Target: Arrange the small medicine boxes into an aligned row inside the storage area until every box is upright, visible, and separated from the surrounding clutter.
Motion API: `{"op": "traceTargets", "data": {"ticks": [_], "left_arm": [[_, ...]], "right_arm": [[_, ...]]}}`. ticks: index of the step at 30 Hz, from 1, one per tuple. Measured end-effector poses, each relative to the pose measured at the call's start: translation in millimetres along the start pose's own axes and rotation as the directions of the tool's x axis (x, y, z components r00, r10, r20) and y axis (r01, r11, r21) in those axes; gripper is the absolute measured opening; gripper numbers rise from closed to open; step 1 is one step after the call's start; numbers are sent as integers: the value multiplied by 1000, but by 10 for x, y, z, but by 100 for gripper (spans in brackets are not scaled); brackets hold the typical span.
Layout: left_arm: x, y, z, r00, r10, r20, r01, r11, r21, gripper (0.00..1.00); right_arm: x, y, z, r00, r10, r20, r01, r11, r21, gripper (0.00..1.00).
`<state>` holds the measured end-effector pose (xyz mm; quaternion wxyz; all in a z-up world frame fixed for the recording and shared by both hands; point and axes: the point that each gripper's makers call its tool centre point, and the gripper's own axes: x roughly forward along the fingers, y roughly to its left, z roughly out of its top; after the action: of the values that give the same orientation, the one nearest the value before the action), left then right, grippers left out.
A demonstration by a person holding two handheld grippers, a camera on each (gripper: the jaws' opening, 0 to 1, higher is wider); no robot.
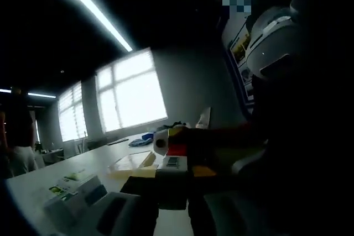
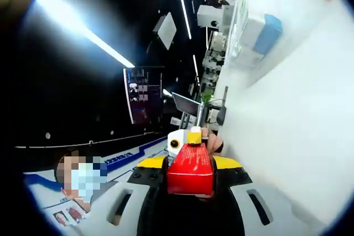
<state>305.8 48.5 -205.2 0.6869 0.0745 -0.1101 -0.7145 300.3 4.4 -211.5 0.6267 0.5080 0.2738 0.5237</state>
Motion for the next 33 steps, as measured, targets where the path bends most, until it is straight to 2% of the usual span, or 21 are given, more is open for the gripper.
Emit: {"op": "traceTargets", "data": {"ticks": [1, 3, 4, 6, 7, 9, 10, 12, 13, 15, 16, 17, 20, 21, 23, 25, 26, 27, 29, 31, 33], "left_arm": [[-12, -9, -14, 1000, -7, -7, 6, 998, -63, 15], [-30, 17, 6, 1000, -9, 3, 9, 995, -103, 15], [-45, 21, 18, 1000, -13, 15, 15, 994, -112, 15], [-67, 48, 28, 999, -8, 35, 13, 988, -154, 15], [-79, 69, 15, 999, -1, 37, 7, 985, -170, 15], [-98, 90, -31, 1000, 1, 27, 5, 975, -224, 15], [-104, 78, -82, 1000, -18, 7, 20, 963, -268, 15], [-90, 58, -137, 999, -35, -19, 28, 952, -304, 15], [-79, 36, -170, 998, -50, -37, 35, 944, -329, 15], [-51, 2, -221, 995, -73, -68, 45, 937, -347, 15], [-37, 0, -231, 995, -72, -74, 42, 939, -342, 15], [-34, -7, -241, 994, -73, -80, 42, 940, -339, 15], [-6, -59, -294, 989, -91, -116, 50, 947, -317, 15], [-3, -53, -311, 988, -88, -128, 44, 948, -314, 15], [-8, -61, -331, 986, -89, -141, 40, 948, -315, 15], [-9, -68, -339, 985, -91, -148, 40, 947, -320, 15], [-9, -76, -349, 983, -96, -156, 41, 944, -327, 15], [-7, -82, -359, 982, -98, -163, 39, 944, -329, 15], [4, -97, -380, 979, -101, -179, 38, 944, -327, 15], [8, -100, -396, 976, -101, -191, 34, 946, -322, 15], [0, -101, -417, 974, -103, -200, 34, 946, -321, 15]], "right_arm": [[0, -27, 26, 1000, -16, 4, 17, 998, -65, 32], [2, -58, 52, 998, -65, 11, 66, 982, -176, 41], [4, -82, 70, 995, -99, 12, 99, 967, -237, 50], [48, -38, 99, 993, -114, 36, 119, 911, -394, 60], [36, -23, 94, 993, -119, 22, 116, 891, -438, 60], [35, 32, 49, 994, -113, -14, 88, 841, -534, 51], [32, 56, 46, 992, -123, -29, 79, 786, -613, 45], [34, 57, 11, 985, -156, -68, 64, 711, -700, 35], [29, 31, -10, 978, -186, -96, 59, 685, -727, 32], [24, -57, -84, 950, -265, -165, 45, 639, -768, 31], [21, -124, -91, 930, -319, -181, 50, 599, -799, 32], [19, -149, -99, 922, -337, -188, 47, 583, -811, 32], [12, -335, -109, 840, -485, -243, 50, 515, -856, 29], [25, -334, -117, 832, -490, -261, 26, 504, -864, 27], [25, -338, -159, 801, -513, -307, -18, 492, -870, 23], [11, -371, -199, 758, -556, -342, -33, 491, -870, 20], [14, -404, -204, 727, -592, -347, -48, 460, -887, 20], [13, -435, -231, 698, -623, -354, -61, 441, -895, 19], [4, -494, -276, 645, -672, -363, -72, 420, -905, 18], [23, -523, -285, 629, -690, -359, -81, 401, -912, 17], [35, -555, -294, 611, -703, -364, -72, 409, -910, 17]]}}
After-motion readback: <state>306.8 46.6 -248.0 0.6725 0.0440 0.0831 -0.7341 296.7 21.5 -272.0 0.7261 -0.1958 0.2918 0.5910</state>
